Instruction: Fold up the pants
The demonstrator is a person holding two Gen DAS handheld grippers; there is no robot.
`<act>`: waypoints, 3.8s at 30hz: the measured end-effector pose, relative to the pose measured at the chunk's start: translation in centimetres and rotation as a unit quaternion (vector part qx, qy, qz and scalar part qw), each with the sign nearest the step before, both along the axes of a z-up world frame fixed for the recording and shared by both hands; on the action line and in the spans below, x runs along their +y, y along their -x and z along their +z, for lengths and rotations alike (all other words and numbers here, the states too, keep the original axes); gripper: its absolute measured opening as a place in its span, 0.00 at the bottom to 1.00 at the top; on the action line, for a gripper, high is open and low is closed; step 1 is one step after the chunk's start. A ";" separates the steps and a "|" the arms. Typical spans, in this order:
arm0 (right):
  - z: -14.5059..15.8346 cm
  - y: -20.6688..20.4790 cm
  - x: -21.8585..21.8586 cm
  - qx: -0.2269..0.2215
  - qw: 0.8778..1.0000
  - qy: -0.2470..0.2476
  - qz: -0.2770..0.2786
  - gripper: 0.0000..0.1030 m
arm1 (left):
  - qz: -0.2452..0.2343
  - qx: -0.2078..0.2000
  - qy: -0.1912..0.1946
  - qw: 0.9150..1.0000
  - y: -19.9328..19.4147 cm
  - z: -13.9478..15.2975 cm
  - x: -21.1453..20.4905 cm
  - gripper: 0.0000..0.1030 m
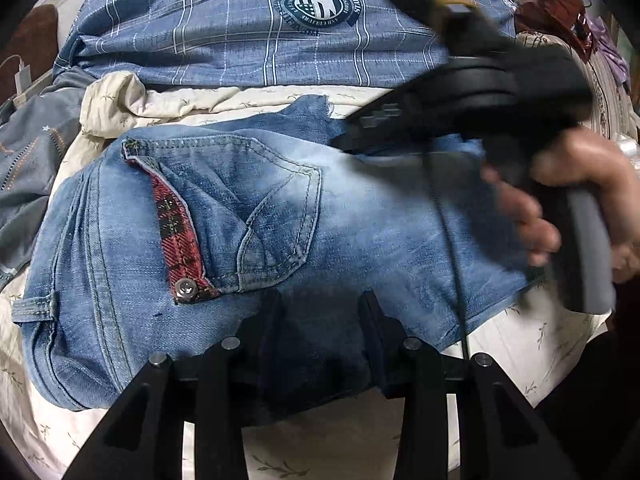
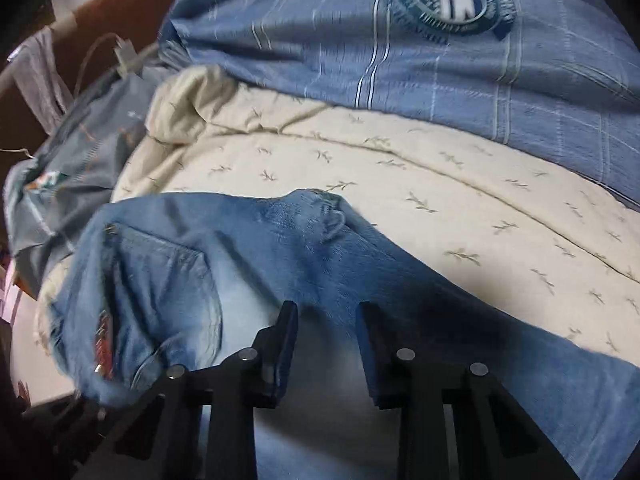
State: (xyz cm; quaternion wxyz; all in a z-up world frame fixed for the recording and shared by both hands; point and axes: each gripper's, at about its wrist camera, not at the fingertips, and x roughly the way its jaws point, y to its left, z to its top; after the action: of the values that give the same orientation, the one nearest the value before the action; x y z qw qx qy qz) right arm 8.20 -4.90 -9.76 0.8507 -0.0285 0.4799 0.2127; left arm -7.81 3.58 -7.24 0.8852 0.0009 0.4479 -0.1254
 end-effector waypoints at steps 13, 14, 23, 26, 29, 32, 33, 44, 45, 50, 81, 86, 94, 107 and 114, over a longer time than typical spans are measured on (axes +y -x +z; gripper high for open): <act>0.5 -3.2 -1.3 0.013 0.992 -0.109 -0.066 0.31 | -0.019 0.005 0.059 0.998 0.9 0.9 1.8 0.38; 0.9 -2.8 -1.9 0.013 0.990 -0.121 -0.066 0.31 | -0.015 -0.012 0.067 0.998 1.2 1.6 2.5 0.38; 1.5 4.6 -1.7 0.009 0.995 -0.099 0.011 0.31 | 0.150 -0.057 0.038 0.986 1.0 3.0 9.9 0.39; 0.7 7.6 -1.0 0.010 0.995 -0.090 0.033 0.31 | 0.167 -0.005 0.034 0.985 0.1 1.2 10.5 0.39; -1.2 10.0 -0.7 0.020 0.997 -0.067 0.045 0.32 | 0.159 -0.019 -0.020 0.987 0.1 1.3 9.2 0.40; -2.5 13.2 -1.2 -0.034 0.996 -0.057 0.054 0.32 | 0.166 -0.012 -0.023 0.986 0.1 1.2 9.1 0.40; -2.7 14.2 -1.7 -0.044 0.996 -0.057 0.057 0.33 | 0.169 -0.011 -0.020 0.985 0.1 1.3 9.1 0.40; -0.3 15.1 -15.7 -0.069 0.973 -0.207 -0.075 0.33 | 0.180 -0.205 -0.035 0.961 2.6 6.7 5.4 0.74; -0.3 15.0 -17.4 -0.069 0.968 -0.222 -0.098 0.33 | 0.168 -0.206 -0.030 0.963 2.5 6.9 4.5 0.78; -0.5 16.0 -26.1 -0.082 0.924 -0.299 -0.223 0.65 | 0.089 -0.177 -0.023 0.980 0.9 6.9 -2.0 0.83; -6.6 19.3 -37.4 0.011 0.840 -0.378 -0.390 0.65 | 0.011 -0.009 0.039 0.999 -3.2 2.6 -10.3 0.85; -6.6 18.9 -37.3 0.004 0.834 -0.379 -0.402 0.66 | -0.003 -0.026 0.046 0.999 -2.6 3.4 -10.5 0.85; -6.3 18.4 -36.9 -0.018 0.826 -0.381 -0.415 0.66 | -0.029 -0.055 0.047 0.997 -2.0 4.5 -11.1 0.85; -6.5 18.0 -36.6 -0.029 0.831 -0.353 -0.430 0.24 | -0.021 -0.049 0.042 0.998 -2.3 4.1 -11.3 0.85; -6.0 17.6 -36.6 -0.030 0.834 -0.355 -0.422 0.24 | -0.045 -0.047 0.048 0.997 -2.3 4.4 -12.6 0.85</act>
State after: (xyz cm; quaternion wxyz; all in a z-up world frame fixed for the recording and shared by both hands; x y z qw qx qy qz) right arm -9.42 -41.47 -15.77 0.8235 0.4742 0.3113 -0.0121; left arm -5.51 -9.01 -2.81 0.8979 -0.0154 0.3989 -0.1857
